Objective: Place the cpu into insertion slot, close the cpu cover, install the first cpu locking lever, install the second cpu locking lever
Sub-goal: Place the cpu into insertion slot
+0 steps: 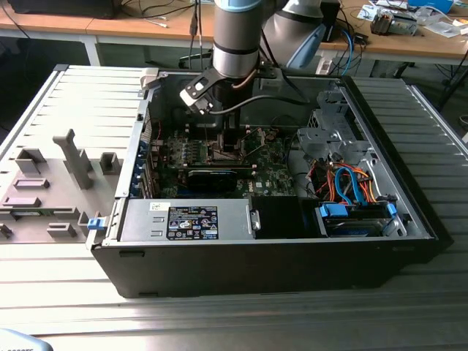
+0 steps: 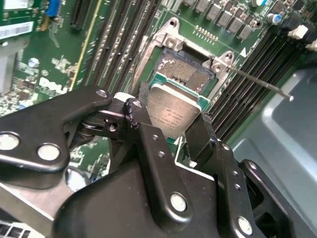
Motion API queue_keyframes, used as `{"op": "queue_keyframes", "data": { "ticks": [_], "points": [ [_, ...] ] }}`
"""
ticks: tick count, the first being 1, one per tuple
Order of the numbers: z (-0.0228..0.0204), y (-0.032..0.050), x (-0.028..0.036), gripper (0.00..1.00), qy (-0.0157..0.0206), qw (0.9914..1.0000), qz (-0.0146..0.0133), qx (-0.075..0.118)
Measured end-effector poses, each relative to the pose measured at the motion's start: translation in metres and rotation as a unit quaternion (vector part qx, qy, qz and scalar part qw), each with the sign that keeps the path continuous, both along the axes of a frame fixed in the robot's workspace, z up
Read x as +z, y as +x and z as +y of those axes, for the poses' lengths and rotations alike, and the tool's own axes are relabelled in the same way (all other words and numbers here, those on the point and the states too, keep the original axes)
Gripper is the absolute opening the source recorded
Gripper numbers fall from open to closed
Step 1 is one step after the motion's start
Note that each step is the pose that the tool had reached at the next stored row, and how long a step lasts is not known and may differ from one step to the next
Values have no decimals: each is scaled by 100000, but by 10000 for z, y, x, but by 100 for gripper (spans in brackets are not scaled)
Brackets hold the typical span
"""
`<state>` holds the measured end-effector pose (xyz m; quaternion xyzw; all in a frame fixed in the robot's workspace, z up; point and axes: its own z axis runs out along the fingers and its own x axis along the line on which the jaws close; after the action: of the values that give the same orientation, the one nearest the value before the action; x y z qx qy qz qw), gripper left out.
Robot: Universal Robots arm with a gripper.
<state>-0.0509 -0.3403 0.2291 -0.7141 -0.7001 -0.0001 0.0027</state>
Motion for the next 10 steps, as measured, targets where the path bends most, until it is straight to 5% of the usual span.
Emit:
{"op": "queue_keyframes", "data": {
  "ticks": [10],
  "points": [
    [49,-62,-209,54,0,99999,-7,460]
  ]
}}
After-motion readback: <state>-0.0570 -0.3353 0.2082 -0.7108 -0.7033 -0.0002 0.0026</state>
